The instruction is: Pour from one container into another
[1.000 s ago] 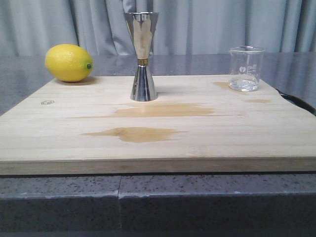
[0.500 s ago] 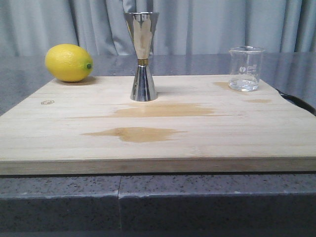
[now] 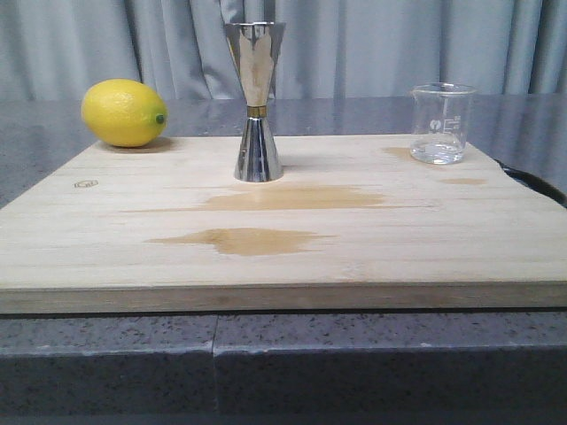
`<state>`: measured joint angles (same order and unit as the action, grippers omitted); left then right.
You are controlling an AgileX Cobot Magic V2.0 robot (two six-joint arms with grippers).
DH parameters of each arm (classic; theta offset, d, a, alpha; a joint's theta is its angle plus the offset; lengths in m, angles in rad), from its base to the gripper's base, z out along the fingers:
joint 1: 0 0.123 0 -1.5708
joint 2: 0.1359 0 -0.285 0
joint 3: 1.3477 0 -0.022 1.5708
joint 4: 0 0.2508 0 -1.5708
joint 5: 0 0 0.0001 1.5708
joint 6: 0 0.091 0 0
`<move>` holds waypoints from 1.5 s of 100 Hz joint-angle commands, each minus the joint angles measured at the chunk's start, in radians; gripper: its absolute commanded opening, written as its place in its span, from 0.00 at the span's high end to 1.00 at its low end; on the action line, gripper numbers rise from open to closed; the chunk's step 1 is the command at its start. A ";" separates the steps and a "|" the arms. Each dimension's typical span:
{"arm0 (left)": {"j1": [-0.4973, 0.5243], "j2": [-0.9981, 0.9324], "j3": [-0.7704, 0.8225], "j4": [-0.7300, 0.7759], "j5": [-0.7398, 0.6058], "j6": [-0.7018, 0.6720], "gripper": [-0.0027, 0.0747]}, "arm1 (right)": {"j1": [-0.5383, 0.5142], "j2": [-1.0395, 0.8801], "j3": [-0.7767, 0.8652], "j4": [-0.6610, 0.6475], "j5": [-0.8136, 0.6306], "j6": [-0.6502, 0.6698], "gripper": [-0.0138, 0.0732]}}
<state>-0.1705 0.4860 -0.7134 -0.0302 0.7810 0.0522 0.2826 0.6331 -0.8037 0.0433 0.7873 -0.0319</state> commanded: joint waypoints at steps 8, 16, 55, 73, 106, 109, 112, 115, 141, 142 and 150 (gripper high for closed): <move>0.113 -0.146 0.215 -0.023 -0.360 0.038 0.99 | -0.007 0.001 -0.023 -0.009 -0.061 -0.003 0.92; 0.133 -0.228 0.344 -0.023 -0.496 0.038 0.99 | -0.007 0.001 -0.023 -0.009 -0.061 -0.003 0.92; 0.137 -0.471 0.722 -0.038 -0.852 0.038 0.99 | -0.007 0.001 -0.023 -0.009 -0.061 -0.003 0.92; 0.137 -0.516 0.720 -0.038 -0.830 0.038 0.99 | -0.007 0.001 -0.023 -0.009 -0.061 -0.003 0.92; 0.137 -0.514 0.720 -0.038 -0.828 0.038 0.99 | -0.007 0.001 -0.023 -0.009 -0.061 -0.003 0.92; 0.137 -0.514 0.720 -0.038 -0.828 0.038 0.99 | -0.007 0.001 -0.023 -0.009 -0.061 -0.003 0.92; 0.137 -0.514 0.720 -0.038 -0.828 0.038 0.99 | -0.007 0.001 -0.023 -0.009 -0.061 -0.003 0.92; 0.137 -0.514 0.720 -0.038 -0.828 0.038 0.99 | -0.007 0.001 -0.023 -0.009 -0.061 -0.003 0.92; 0.137 -0.514 0.720 -0.038 -0.828 0.038 0.99 | -0.004 -0.019 -0.023 -0.009 -0.061 -0.003 0.92; 0.137 -0.514 0.720 -0.038 -0.828 0.038 0.99 | -0.004 -0.021 -0.021 -0.011 -0.061 -0.003 0.92; 0.137 -0.514 0.720 -0.038 -0.828 0.038 0.99 | -0.019 -0.054 -0.006 -0.024 -0.076 -0.003 0.92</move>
<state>-0.0387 -0.0066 0.0026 -0.0597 0.0358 0.0888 0.2820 0.6091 -0.8001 0.0433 0.7875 -0.0319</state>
